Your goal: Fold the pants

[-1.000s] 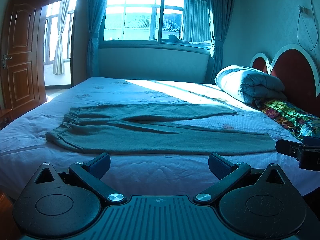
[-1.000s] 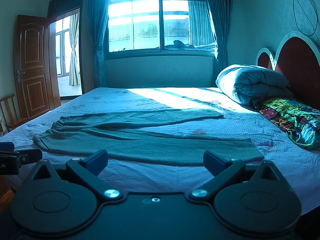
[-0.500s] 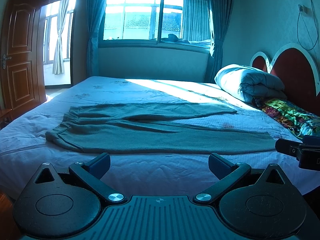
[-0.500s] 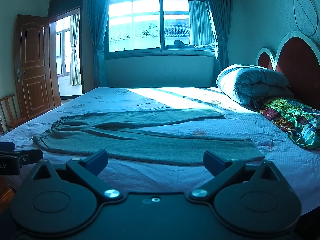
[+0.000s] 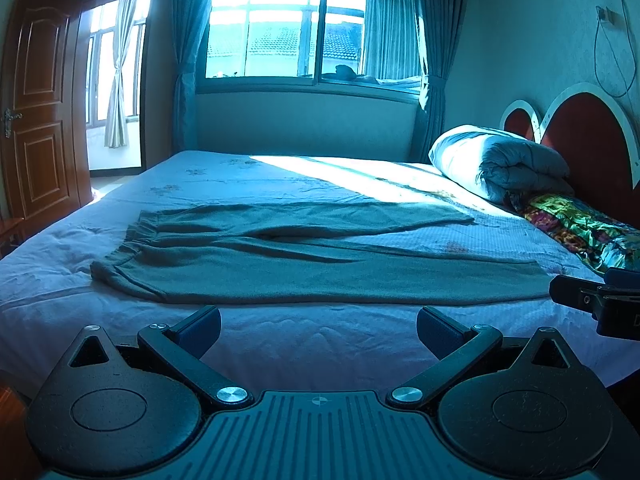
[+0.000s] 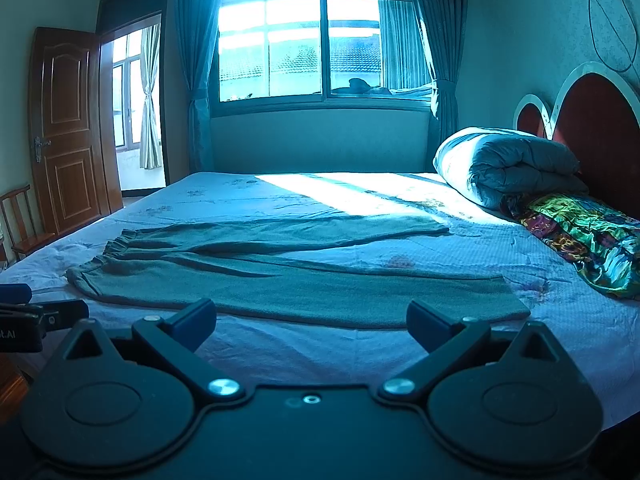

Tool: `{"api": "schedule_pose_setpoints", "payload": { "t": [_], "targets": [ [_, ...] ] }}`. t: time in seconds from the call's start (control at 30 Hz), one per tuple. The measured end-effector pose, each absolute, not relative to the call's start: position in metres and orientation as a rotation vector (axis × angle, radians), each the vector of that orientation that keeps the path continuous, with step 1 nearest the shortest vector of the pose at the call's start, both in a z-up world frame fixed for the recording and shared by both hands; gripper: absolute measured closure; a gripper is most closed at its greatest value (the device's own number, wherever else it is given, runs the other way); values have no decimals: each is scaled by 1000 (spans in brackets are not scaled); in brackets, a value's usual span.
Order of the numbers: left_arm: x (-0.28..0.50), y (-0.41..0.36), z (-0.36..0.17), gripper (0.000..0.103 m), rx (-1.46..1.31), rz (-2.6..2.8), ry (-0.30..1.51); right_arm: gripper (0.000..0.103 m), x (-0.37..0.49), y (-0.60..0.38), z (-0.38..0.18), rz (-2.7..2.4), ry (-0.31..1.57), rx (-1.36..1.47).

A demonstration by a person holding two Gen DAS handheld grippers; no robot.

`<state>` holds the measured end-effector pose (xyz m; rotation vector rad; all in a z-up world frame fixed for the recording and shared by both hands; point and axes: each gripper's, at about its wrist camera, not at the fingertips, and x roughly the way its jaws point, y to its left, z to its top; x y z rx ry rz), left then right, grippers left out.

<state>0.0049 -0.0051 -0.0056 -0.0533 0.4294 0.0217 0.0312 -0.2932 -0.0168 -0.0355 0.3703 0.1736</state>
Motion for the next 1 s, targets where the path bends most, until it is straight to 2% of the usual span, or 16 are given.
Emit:
{"api": "schedule_pose_setpoints", "payload": {
  "t": [0.23,0.4,0.6,0.83,1.0],
  "targets": [
    [22,18,-2,0,-36,43,442,6,53,-302,-2,272,357,-49],
    [80,73,-8,0,-94,72,543,6,115,-307,4,294,411,-21],
    [142,135,1,0,-47,157,503,8,184,-297,18,284,385,-54],
    [257,223,0,0,24,222,509,8,291,-276,13,309,384,-76],
    [351,298,-21,0,-50,229,563,20,385,-246,-5,300,445,-97]
  ]
}}
